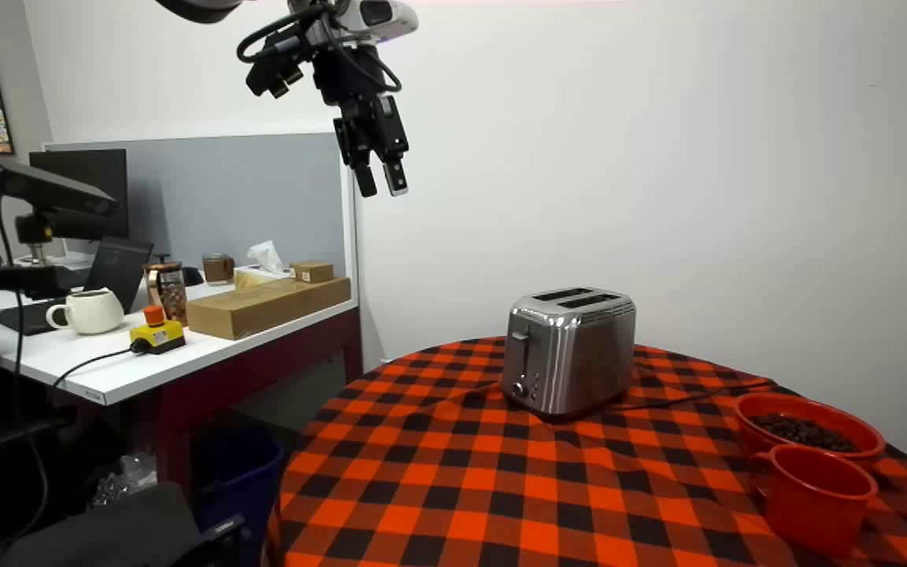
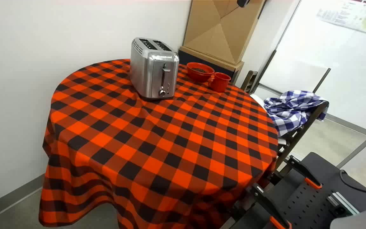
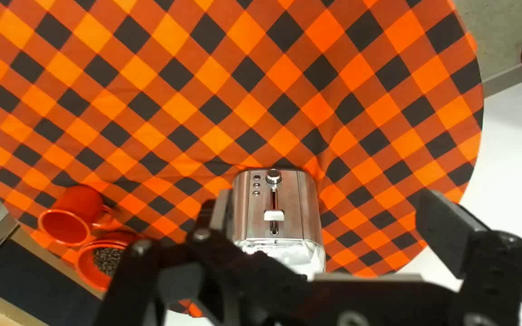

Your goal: Push down the switch of the toaster

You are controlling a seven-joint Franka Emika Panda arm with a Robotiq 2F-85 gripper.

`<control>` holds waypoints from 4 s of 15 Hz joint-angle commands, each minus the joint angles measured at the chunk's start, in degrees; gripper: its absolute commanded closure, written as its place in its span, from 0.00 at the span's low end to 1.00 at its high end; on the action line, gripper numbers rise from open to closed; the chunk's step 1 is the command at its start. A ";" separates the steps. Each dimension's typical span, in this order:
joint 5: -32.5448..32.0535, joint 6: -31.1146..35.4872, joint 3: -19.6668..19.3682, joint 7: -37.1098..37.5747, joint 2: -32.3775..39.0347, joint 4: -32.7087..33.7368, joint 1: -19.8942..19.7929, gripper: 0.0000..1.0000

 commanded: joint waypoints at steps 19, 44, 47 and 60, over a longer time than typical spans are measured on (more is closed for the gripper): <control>0.55 15.48 -15.01 -19.10 20.27 2.86 0.67 0.57; -15.08 22.91 -21.62 -6.22 48.37 28.41 7.27 1.00; -13.29 23.09 -21.49 -6.72 50.46 29.63 7.78 1.00; -5.76 19.83 -20.30 -8.22 53.53 32.25 8.62 1.00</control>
